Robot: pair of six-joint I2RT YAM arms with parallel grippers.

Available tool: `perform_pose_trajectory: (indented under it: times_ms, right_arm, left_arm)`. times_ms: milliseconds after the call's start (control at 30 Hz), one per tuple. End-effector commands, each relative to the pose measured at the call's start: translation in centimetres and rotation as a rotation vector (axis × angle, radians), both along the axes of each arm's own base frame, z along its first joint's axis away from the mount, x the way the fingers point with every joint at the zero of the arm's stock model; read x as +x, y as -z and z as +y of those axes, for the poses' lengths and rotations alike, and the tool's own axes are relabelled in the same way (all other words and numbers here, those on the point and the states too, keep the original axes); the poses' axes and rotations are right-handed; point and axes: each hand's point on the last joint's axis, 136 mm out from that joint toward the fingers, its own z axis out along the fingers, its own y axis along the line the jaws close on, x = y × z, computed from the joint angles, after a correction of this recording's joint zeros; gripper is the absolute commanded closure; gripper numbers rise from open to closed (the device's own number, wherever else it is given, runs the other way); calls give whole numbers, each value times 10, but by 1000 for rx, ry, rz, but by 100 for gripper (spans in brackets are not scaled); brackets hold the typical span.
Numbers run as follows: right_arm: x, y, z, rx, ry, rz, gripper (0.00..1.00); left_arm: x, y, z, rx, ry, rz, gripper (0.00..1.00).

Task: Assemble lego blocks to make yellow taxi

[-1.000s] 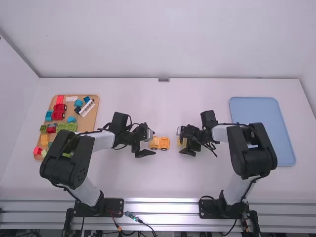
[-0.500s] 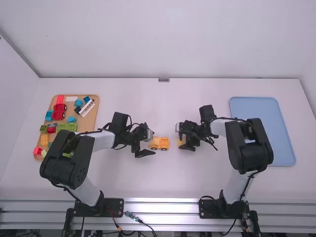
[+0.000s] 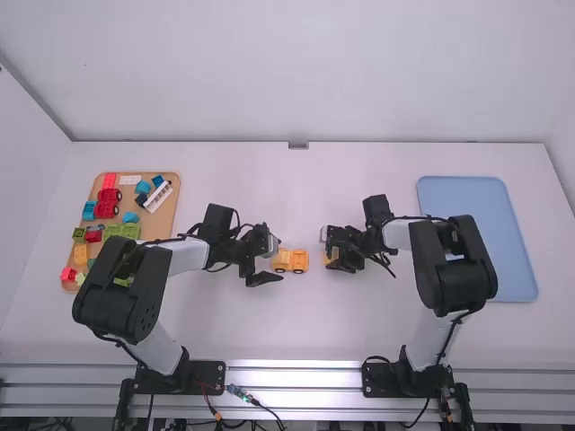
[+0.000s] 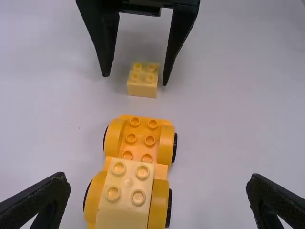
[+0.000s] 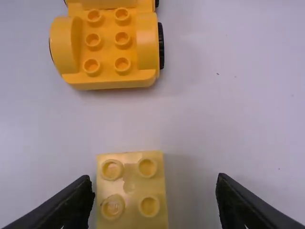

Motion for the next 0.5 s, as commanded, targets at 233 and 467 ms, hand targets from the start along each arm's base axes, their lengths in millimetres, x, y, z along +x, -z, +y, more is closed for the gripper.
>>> perform_pose_trajectory:
  times_ms: [233,467]
  right_arm:
    - [-3,0,0,5,6,17,41]
    - [-5,1,-1,3,5,23,53]
  left_arm:
    - [2,-5,1,12,-4,-20,1]
    - [2,-1,3,32,-15,-13,1]
